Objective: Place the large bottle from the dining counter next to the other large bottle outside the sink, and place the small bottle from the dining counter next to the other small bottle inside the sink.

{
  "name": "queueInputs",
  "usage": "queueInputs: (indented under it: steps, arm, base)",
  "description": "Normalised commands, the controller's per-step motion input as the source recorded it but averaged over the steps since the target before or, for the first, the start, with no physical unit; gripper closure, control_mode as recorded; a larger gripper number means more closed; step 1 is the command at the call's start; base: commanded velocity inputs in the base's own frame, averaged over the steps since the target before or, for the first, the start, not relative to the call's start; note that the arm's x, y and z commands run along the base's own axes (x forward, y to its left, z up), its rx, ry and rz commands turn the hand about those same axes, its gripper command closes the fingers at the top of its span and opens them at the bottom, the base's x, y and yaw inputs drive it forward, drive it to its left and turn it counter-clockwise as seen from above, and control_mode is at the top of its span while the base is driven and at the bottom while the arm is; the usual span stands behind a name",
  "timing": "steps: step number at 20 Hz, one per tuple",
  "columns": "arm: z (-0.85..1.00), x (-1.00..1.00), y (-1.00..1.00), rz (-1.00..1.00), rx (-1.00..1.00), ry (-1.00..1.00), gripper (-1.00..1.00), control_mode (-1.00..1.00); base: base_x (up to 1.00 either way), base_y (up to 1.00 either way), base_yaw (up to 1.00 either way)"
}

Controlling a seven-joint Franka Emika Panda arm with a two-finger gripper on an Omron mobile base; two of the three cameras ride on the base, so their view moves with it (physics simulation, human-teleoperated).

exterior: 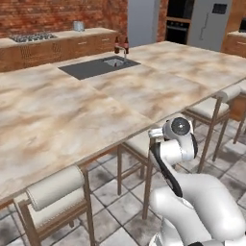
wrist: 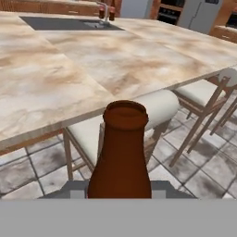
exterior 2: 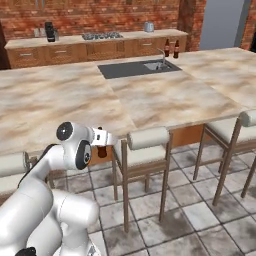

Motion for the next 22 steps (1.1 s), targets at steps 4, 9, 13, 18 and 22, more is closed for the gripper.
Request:
queueInputs:
  steps: [4, 9, 13, 18, 22]
  arm:
    - [0.0, 0.0, 0.0, 0.0, 0.0, 0.0, 1.0, 1.0]
    - [0.0, 0.0, 0.0, 0.0, 0.0, 0.0, 1.0, 1.0]
    - [0.0, 0.0, 0.0, 0.0, 0.0, 0.0, 1.0, 1.0]
    - [0.0, 0.0, 0.0, 0.0, 0.0, 0.0, 1.0, 1.0]
    - [0.0, 0.0, 0.0, 0.0, 0.0, 0.0, 1.0, 1.0]
  base:
    - [-0.01, 0.0, -0.43]
    - [0.0, 0.0, -0.41]
    - [0.04, -0.01, -0.38]
    - [0.49, -0.23, -0.23]
    - [0.78, -0.39, -0.19]
